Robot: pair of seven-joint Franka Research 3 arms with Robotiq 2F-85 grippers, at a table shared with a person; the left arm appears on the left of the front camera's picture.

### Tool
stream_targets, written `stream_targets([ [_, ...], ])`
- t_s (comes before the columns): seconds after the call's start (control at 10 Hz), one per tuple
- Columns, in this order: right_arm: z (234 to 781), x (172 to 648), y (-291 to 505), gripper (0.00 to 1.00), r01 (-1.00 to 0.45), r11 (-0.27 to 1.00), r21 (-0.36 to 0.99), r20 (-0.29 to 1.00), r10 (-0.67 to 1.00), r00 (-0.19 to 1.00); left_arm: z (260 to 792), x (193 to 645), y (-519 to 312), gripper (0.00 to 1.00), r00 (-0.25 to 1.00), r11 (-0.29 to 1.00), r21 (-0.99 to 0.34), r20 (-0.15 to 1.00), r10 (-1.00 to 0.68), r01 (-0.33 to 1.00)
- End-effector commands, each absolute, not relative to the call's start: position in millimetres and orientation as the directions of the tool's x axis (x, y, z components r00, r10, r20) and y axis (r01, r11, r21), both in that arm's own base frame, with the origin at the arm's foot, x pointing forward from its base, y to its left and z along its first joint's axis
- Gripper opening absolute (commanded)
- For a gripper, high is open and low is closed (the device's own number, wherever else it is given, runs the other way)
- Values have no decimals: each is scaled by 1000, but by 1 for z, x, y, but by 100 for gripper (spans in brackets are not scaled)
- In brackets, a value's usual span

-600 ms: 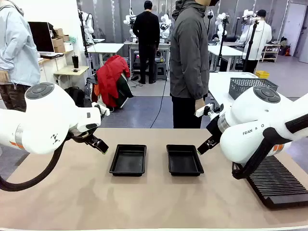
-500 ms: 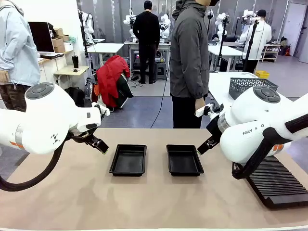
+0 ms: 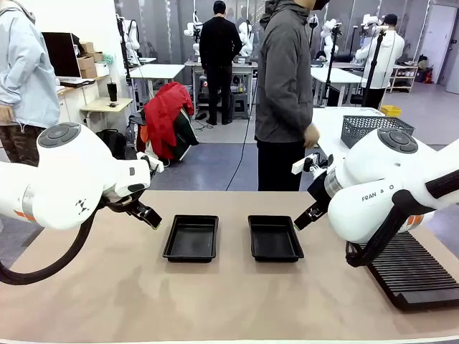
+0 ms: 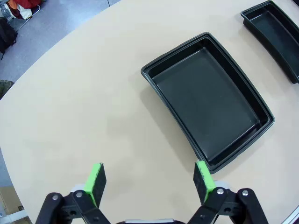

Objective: Inspect and transfer BCBs to ESD trays.
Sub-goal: Pick up the Blank PCB from the PCB Rack and place it in the left ESD tray.

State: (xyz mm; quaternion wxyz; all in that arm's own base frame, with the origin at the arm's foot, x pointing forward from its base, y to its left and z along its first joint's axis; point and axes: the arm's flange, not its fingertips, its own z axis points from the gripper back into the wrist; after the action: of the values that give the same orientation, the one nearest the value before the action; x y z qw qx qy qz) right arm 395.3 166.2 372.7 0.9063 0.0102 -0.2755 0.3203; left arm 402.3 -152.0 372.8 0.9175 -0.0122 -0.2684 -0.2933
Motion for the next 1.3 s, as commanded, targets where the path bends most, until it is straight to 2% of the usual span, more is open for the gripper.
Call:
stream_targets([
  [0.0, 373, 395, 166, 100, -586, 795, -158, 506, 575, 643, 373, 402, -152, 100, 684, 828, 135, 499, -531, 545],
  [0.4, 373, 395, 166, 100, -586, 795, -158, 506, 575, 643, 373, 402, -152, 100, 684, 828, 135, 500, -532, 545],
  [0.5, 373, 395, 166, 100, -586, 795, -158, 506, 575, 643, 396, 403, -153, 100, 718, 864, 100, 515, -469, 493],
  [0.9, 472, 380, 154, 100, -546, 838, -6, 522, 468, 713, 486, 383, -161, 100, 776, 901, -18, 517, -362, 433],
  [1.2, 541, 367, 135, 100, -525, 845, 101, 496, 414, 763, 545, 371, -151, 100, 857, 925, -182, 467, -217, 333],
])
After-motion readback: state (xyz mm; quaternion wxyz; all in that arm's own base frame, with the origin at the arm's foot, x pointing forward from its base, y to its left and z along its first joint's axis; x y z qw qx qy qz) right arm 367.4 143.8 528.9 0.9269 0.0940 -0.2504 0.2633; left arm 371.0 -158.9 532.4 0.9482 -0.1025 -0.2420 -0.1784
